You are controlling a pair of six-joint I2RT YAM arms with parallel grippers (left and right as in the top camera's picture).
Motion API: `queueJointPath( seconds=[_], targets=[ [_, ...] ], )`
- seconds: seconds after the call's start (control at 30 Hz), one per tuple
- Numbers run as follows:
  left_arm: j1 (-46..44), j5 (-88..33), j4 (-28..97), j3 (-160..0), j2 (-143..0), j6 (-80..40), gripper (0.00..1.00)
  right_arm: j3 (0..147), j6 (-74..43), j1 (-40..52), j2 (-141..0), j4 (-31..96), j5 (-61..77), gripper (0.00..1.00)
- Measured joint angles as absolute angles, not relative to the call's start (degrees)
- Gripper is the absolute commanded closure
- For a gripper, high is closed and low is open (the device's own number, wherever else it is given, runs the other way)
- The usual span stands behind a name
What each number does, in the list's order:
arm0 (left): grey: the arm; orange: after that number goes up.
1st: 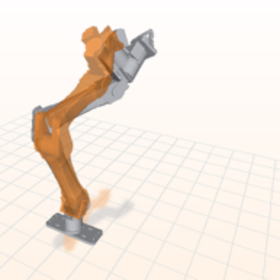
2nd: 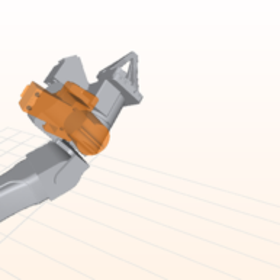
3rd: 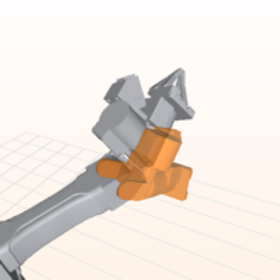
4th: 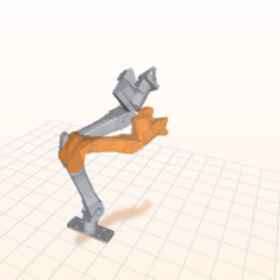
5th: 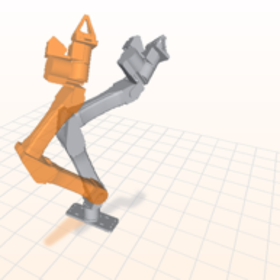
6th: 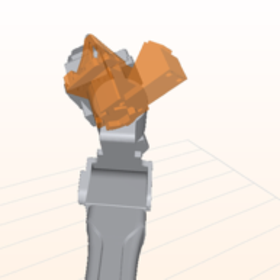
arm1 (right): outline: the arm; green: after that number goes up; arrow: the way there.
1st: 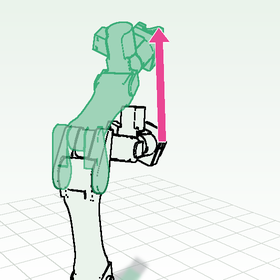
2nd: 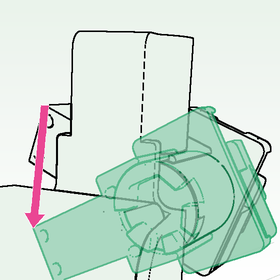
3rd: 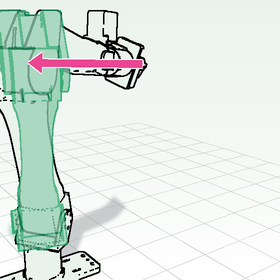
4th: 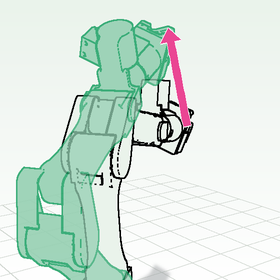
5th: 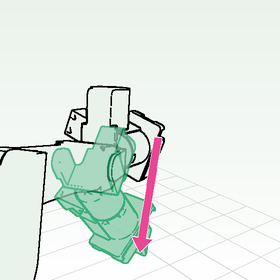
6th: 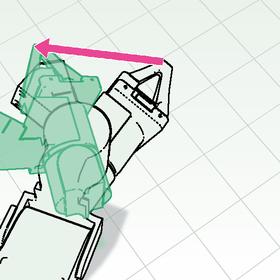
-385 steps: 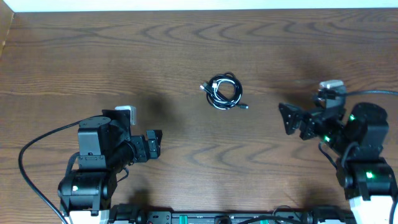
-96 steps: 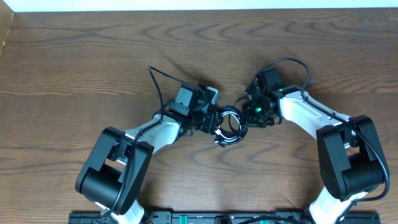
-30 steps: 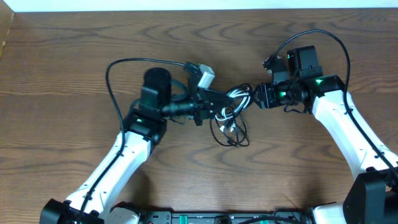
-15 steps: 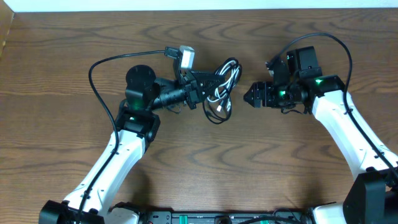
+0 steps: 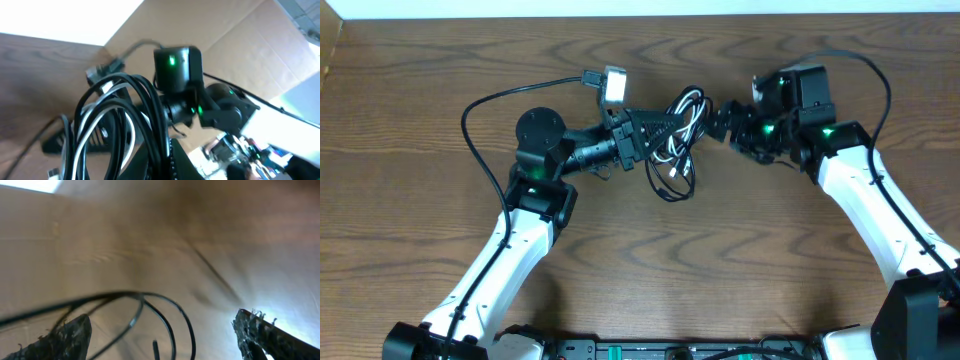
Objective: Untangle cables
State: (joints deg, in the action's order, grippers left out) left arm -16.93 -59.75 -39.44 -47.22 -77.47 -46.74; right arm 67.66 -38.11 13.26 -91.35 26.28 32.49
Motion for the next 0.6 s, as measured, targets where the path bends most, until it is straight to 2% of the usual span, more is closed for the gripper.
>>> queueJointPath(
  seconds=[0.27, 0.37, 0.5, 0.6],
  targets=[
    [-17.0, -76.9, -35.3, -47.2, -77.5, -38.7, 0.91, 67.7, -25.2, 12.6, -91.4, 31.8, 30.0, 0.14],
    [-17.0, -81.6, -32.0, -47.2, -77.9, -33.8, 0.91, 67.7, -19.9, 11.2, -91.4, 33.9, 26.9, 0.20],
    [-17.0, -81.1, -28.4, -47.2, -79.6, -27.8, 0.92, 67.7, -15.6, 10.0, -91.4, 37.2, 20.6, 0.21],
    [-17.0, -76.2, -25.2, -47.2, -81.9, -24.1, 0.92, 67.7, -15.4, 9.2, -91.4, 41.5, 12.2, 0.20]
  ],
)
